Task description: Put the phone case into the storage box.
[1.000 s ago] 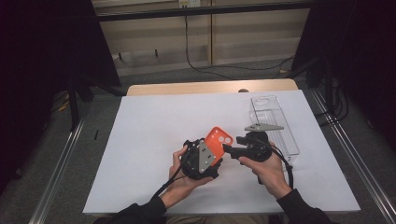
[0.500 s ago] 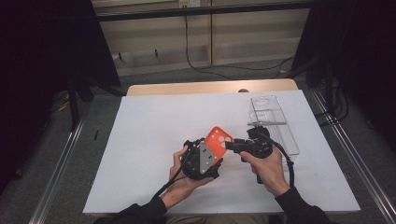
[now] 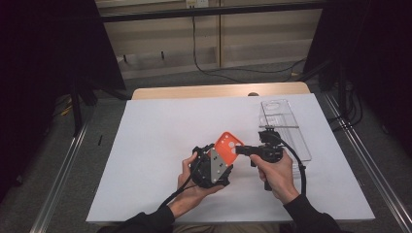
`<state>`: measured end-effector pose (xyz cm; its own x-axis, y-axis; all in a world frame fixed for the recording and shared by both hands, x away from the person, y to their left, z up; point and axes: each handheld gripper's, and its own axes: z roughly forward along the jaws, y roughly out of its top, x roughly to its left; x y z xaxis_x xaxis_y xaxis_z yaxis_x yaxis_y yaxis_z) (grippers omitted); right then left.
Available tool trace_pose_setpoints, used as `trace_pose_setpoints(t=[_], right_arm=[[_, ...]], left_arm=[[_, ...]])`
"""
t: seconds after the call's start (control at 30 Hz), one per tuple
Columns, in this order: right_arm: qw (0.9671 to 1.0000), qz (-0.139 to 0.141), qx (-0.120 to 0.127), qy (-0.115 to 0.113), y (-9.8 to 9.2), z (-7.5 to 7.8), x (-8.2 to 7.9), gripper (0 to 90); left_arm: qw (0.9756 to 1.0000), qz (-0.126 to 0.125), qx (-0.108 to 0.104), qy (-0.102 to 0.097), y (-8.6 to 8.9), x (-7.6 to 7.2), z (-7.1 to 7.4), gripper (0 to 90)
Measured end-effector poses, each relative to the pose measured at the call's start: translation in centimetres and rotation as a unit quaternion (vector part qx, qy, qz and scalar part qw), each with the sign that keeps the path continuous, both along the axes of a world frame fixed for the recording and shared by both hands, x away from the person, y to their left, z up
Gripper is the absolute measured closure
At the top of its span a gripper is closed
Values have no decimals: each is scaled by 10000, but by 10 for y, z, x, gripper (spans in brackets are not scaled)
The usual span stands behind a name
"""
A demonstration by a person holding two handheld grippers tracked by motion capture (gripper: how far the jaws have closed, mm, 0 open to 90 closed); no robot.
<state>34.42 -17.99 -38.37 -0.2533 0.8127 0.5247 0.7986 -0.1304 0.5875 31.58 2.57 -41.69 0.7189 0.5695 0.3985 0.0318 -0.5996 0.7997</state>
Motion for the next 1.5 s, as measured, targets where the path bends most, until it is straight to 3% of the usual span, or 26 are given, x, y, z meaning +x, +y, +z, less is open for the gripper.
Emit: trace_pose_setpoints(t=[0.43, 0.63, 1.0, 1.07, 1.27, 1.5], right_arm=[[9992, -248, 250, 200, -1, -2, 0, 790], [9984, -395, 310, 248, -1, -5, 1, 804], [9976, -489, 440, 191, 1, -3, -1, 825], [9977, -495, 426, 152, 2, -3, -1, 835], [9977, -503, 444, 134, 2, -2, -1, 837], [9977, -526, 420, 91, 0, -1, 0, 839]], left_arm=[[10000, 40, 48, -16, -2, 1, -4, 141], [9998, 70, 132, -161, -5, 2, -7, 139], [9999, 163, 23, -16, -3, 8, -10, 120], [9999, 75, -34, 95, -3, 9, -10, 130], [9999, 48, -108, 121, -2, 11, -10, 120], [9994, -87, -271, 217, 1, 13, -9, 53]])
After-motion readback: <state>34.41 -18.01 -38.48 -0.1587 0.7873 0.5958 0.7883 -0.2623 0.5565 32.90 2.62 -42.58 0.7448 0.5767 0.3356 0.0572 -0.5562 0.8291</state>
